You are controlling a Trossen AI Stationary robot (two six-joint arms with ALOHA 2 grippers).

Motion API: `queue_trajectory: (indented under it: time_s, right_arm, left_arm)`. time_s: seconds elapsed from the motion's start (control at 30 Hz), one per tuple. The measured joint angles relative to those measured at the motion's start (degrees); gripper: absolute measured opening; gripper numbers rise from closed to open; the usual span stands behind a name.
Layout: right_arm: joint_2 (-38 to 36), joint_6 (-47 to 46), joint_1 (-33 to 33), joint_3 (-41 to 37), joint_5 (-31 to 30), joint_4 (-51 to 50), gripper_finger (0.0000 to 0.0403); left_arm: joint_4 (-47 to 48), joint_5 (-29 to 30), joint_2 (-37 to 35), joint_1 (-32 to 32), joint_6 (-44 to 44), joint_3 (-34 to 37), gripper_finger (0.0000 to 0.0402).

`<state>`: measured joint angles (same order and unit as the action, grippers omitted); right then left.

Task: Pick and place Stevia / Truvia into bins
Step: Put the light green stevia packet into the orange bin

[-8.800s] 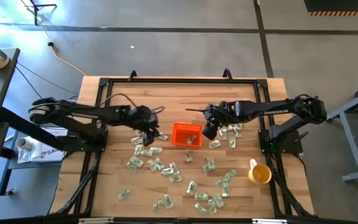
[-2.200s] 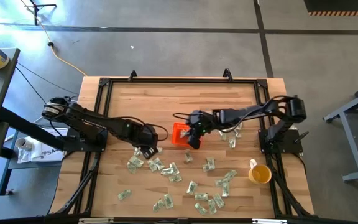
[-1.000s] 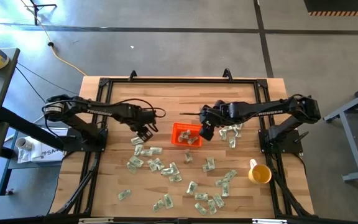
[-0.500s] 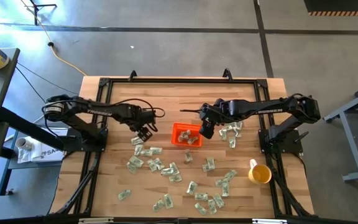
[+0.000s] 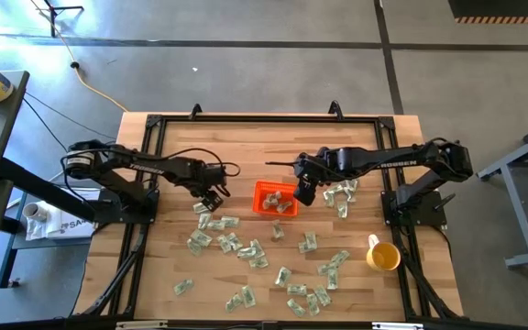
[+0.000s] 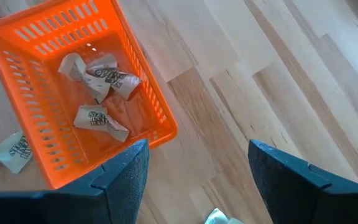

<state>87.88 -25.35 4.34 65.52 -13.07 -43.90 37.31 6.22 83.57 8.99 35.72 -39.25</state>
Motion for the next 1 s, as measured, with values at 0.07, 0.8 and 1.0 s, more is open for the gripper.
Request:
queue_trajectory:
  time_s: [0.07, 0.8, 1.0]
  right_arm:
    - [0.0, -0.36, 0.0, 0.0, 0.07, 0.02, 0.0265]
    - [-3.18, -10.69, -10.38, -0.02, -11.9, -8.27, 0.0245]
    - [-4.9, -15.97, -11.94, -0.02, -12.02, -16.22, 0.0239]
  left_arm:
    - [-1.17, -0.11, -0.14, 0.0, 0.08, 0.65, 0.0262]
    - [-4.17, -0.76, 0.11, -0.02, -0.04, -10.15, 0.0022]
    - [-16.69, -1.75, 0.06, -0.02, -6.01, -17.53, 0.0037]
